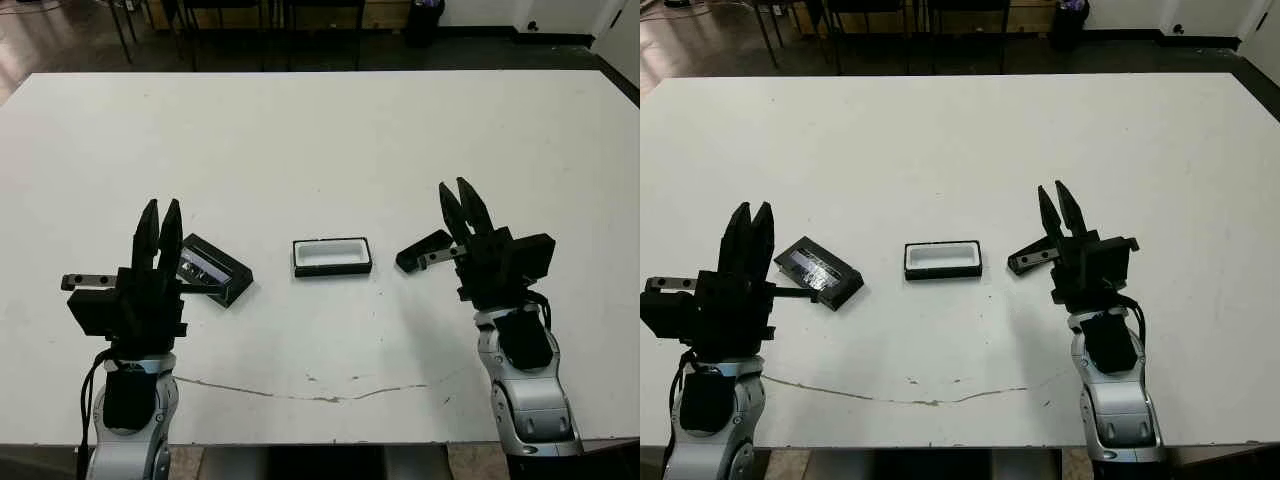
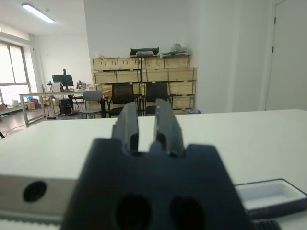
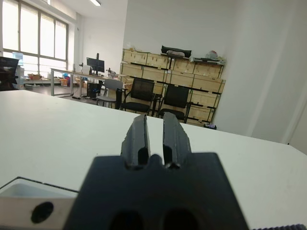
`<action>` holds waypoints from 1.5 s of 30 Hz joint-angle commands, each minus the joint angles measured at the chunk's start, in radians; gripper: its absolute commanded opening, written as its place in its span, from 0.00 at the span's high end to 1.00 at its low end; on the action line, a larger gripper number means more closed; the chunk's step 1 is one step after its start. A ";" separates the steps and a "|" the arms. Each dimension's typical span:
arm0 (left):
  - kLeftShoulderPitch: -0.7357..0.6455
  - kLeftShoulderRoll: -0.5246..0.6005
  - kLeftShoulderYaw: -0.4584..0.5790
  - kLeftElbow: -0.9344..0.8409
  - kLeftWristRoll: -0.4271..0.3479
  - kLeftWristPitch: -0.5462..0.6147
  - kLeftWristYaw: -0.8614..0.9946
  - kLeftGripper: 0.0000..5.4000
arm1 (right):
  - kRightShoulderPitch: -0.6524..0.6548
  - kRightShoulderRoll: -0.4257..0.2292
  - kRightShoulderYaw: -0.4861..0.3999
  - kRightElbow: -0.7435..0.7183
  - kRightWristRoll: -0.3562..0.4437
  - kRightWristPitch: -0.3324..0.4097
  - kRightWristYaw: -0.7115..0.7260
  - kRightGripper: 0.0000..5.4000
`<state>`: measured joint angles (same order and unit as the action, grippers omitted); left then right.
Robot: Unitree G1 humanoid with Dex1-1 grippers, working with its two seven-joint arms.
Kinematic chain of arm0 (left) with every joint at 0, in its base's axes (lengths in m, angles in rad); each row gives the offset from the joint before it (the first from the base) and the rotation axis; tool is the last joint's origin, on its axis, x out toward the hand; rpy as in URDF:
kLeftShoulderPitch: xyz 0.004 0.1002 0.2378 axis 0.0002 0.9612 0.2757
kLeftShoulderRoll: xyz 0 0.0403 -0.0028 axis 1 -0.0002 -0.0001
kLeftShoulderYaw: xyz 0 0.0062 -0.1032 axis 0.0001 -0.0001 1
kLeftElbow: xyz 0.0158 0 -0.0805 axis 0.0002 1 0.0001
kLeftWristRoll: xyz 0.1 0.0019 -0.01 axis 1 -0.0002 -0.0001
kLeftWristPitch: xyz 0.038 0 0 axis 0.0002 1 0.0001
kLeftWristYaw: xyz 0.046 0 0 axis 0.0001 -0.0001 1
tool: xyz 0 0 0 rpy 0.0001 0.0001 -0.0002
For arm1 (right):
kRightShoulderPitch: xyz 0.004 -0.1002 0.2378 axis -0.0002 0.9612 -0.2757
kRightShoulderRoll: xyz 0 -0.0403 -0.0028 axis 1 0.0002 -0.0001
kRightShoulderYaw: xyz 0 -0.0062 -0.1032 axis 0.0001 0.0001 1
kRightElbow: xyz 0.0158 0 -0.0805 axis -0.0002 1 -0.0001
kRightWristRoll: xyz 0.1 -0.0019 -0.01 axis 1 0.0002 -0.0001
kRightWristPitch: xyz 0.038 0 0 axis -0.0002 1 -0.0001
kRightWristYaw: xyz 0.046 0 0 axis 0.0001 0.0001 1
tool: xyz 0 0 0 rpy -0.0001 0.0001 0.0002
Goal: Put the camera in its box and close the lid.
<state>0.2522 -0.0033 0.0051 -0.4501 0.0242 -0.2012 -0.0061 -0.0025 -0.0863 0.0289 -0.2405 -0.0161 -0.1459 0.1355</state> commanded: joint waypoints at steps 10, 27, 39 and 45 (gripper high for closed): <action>0.008 0.006 -0.002 0.017 0.017 0.020 0.008 1.00 | -0.017 -0.020 -0.001 0.023 0.019 0.044 0.030 1.00; 0.026 -0.007 -0.018 0.005 0.005 0.020 0.007 1.00 | -0.393 -0.416 -0.078 0.240 -0.036 0.088 0.274 1.00; 0.034 0.000 -0.011 -0.012 0.009 0.027 0.010 1.00 | -0.864 -0.436 0.253 0.770 -0.238 0.028 0.627 1.00; 0.047 0.002 -0.010 -0.028 0.010 0.040 0.008 1.00 | -0.910 -0.373 0.356 0.843 -0.318 0.055 0.673 1.00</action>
<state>0.2820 -0.0079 -0.0066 -0.4821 0.0326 -0.1830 0.0023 -0.9101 -0.4710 0.3603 0.5789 -0.3161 -0.1108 0.7913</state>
